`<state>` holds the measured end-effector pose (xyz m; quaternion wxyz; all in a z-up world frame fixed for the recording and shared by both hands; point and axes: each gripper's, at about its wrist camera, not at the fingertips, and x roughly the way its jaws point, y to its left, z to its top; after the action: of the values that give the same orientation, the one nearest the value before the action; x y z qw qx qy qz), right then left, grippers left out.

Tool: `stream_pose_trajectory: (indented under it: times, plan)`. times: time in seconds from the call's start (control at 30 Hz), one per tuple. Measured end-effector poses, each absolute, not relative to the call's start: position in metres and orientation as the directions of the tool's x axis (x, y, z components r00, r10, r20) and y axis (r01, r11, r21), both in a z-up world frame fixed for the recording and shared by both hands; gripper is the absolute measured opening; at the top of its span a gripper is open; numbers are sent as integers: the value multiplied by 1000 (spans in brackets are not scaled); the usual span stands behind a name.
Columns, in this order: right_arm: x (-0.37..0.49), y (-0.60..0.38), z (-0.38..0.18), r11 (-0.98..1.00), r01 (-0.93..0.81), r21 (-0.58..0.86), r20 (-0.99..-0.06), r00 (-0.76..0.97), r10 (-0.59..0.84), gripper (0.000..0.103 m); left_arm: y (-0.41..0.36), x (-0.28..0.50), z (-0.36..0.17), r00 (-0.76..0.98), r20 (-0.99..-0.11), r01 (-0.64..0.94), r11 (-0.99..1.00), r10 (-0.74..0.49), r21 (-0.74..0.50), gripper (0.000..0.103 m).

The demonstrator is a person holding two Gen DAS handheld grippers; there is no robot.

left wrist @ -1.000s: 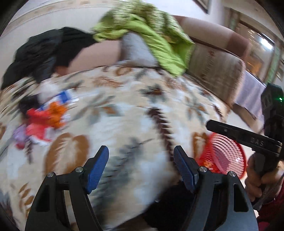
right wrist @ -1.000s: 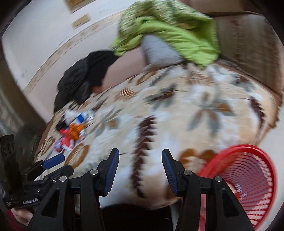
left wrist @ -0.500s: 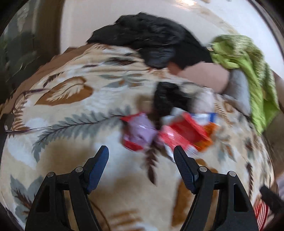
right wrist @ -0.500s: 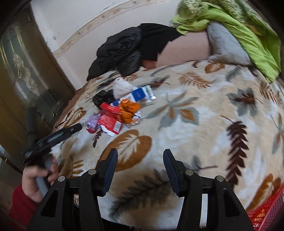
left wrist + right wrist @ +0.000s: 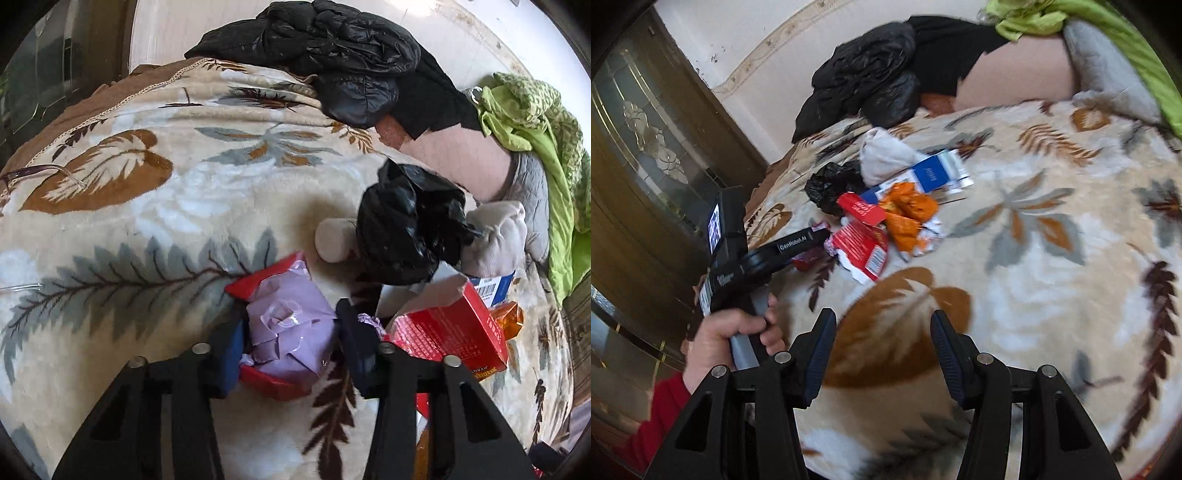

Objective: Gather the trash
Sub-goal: 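Close the left tool on the lilac bag while the right tool grasps the red torn box, then lift the lilac bag and red torn box with both tools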

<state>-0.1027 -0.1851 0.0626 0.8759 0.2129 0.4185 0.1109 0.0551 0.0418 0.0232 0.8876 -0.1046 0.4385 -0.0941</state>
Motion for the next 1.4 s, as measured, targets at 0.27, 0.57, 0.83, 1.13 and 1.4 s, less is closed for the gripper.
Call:
stream_pose_trajectory:
  times: [0.27, 0.57, 0.83, 1.13, 1.4]
  plan:
    - [-27, -160, 33, 899, 3, 439, -720, 600, 349, 56, 59, 44, 42, 667, -706, 75, 964, -239, -255, 37]
    - [-8, -148, 27, 903, -48, 427, -680, 642, 355, 9, 60, 42, 46, 667, -698, 101, 961, -258, -259, 37]
    - [-66, -173, 63, 898, -64, 435, -597, 726, 340, 9, 61, 24, 54, 690, -670, 127, 957, -275, -262, 37]
    - [-136, -187, 86, 940, -39, 340, -586, 773, 244, 9, 36, -52, 77, 703, -632, 261, 945, -325, -196, 37]
    - [-155, -217, 73, 913, 33, 406, -606, 758, 242, 9, 6, -107, 76, 721, -614, 325, 939, -320, -109, 37]
